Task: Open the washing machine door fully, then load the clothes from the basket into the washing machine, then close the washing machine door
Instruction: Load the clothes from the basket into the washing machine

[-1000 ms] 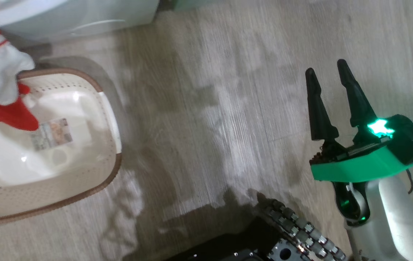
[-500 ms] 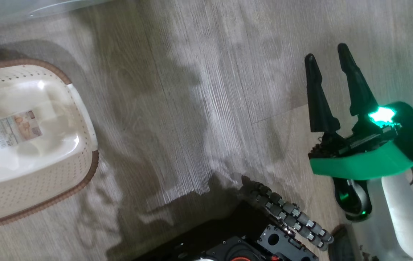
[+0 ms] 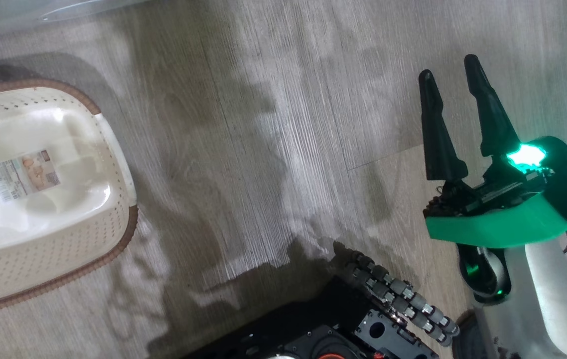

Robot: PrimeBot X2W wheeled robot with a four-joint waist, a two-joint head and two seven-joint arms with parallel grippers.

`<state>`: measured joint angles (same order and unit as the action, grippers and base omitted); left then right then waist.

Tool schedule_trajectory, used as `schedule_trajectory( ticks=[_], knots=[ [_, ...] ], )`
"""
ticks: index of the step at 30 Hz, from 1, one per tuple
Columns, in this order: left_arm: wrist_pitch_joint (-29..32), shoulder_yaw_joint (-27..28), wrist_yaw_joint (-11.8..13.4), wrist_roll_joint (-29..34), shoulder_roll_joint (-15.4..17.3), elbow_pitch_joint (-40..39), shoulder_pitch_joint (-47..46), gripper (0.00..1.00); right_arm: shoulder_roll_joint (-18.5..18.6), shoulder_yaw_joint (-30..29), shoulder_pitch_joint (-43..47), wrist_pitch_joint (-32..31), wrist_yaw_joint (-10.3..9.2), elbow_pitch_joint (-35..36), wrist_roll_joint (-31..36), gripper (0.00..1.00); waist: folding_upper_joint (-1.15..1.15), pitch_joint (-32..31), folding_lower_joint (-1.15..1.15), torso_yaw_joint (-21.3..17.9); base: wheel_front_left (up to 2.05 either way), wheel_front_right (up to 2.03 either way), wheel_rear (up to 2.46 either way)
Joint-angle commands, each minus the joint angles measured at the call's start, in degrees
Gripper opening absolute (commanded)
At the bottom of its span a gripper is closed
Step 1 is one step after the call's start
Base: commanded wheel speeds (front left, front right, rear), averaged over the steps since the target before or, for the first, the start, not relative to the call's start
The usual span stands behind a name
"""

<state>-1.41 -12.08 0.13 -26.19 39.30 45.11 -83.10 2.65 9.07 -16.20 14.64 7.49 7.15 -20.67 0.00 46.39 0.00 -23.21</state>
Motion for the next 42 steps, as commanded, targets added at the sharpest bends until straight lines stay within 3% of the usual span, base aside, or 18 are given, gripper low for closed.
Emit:
schedule_trajectory(
  ticks=[1,3,4,5,6,14,22,34,42],
  knots=[
    [0.14,0.67,-0.14,-0.34,2.00,-0.65,0.27,0.00,0.22,0.67,1.13,0.36,0.00,1.79,-0.03,1.00,0.00,-0.12,0.00,0.09,0.00,0.00,0.00],
    [-0.17,0.39,-0.50,-0.53,1.56,0.83,0.63,0.00,0.22,0.68,1.11,0.36,0.00,1.70,0.07,1.00,0.00,-0.37,0.00,0.22,0.00,0.00,0.00],
    [-0.48,0.26,-0.47,-0.54,1.32,1.58,0.94,0.07,0.22,0.66,1.12,0.36,0.00,1.61,0.12,1.00,0.00,-0.64,0.00,0.27,0.00,0.00,0.00],
    [-0.78,0.15,-0.34,-0.58,1.01,2.31,1.29,0.47,0.22,0.57,1.21,0.36,0.00,1.49,0.19,1.00,0.00,-0.99,0.00,0.38,0.00,0.00,0.00],
    [-1.60,-0.01,-0.27,-0.47,0.74,2.66,1.56,1.00,0.22,0.45,1.34,0.36,0.00,1.37,0.30,1.00,0.00,-1.32,0.00,0.51,0.00,0.00,0.00],
    [-9.74,-1.09,1.46,-0.29,-3.63,3.43,7.31,1.00,0.22,-1.93,3.03,0.36,0.00,0.65,2.12,1.00,0.00,-6.37,0.00,3.35,0.00,0.00,0.00],
    [-13.32,-0.12,3.60,-0.62,-7.13,-5.20,17.81,1.00,0.22,-3.71,4.83,0.36,0.00,0.19,3.95,1.00,0.00,-11.21,0.00,6.53,0.00,0.00,0.00],
    [-13.57,6.00,12.62,2.66,-11.72,-39.32,46.97,1.00,0.22,-5.77,5.95,-1.05,0.00,-0.54,6.21,1.00,0.00,-16.77,0.00,11.22,0.00,0.00,0.00],
    [-13.58,5.64,15.70,5.34,-15.29,-51.34,62.95,1.00,0.22,-6.62,6.20,-2.69,0.00,-1.82,7.52,1.00,0.00,-20.48,0.00,13.26,0.00,0.00,0.00]
  ],
)
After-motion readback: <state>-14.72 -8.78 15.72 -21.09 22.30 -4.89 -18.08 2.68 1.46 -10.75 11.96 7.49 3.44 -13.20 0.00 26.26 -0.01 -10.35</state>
